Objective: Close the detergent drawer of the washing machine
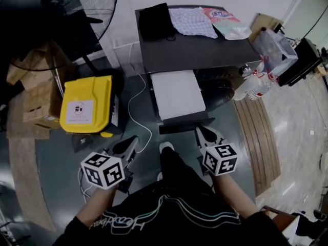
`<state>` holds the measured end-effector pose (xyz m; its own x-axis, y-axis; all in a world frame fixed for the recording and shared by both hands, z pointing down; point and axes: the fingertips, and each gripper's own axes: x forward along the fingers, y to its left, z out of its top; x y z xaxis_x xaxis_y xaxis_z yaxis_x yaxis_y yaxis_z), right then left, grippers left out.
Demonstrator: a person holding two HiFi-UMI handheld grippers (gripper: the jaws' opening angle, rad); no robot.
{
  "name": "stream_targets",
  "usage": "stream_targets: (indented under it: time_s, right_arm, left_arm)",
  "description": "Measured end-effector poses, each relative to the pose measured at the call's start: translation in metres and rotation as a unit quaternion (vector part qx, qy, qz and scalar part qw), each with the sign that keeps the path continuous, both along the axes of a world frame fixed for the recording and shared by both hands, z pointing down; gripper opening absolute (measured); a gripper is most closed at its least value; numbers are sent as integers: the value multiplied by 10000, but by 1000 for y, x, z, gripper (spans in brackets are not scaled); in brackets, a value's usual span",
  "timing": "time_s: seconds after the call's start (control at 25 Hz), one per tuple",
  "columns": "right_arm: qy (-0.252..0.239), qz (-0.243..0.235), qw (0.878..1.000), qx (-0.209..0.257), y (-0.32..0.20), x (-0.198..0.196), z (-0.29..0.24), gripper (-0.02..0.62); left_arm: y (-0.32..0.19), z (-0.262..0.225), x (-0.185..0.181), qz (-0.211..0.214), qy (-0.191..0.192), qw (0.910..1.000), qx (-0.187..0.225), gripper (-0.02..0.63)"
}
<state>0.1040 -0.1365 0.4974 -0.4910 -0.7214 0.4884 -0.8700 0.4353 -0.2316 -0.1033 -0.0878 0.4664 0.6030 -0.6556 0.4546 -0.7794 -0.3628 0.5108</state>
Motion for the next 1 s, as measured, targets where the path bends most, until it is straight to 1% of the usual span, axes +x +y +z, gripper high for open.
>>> stream_targets:
  time_s: [0.36, 0.6, 1.0]
  right_arm:
    - [-83, -185, 9997, -154, -26, -11, -1, 25]
    - [-83, -216, 9995, -230, -44, -16, -1, 25]
    - [-115, -220, 9996, -165, -77, -21, -5, 25]
  left_arm:
    - [-22, -7, -6, -207, 35, 9998, -11, 25]
    - [-31, -9, -16, -365, 68, 9993, -17, 23]
    - [-41, -8, -34, -612, 31, 9981, -79, 25]
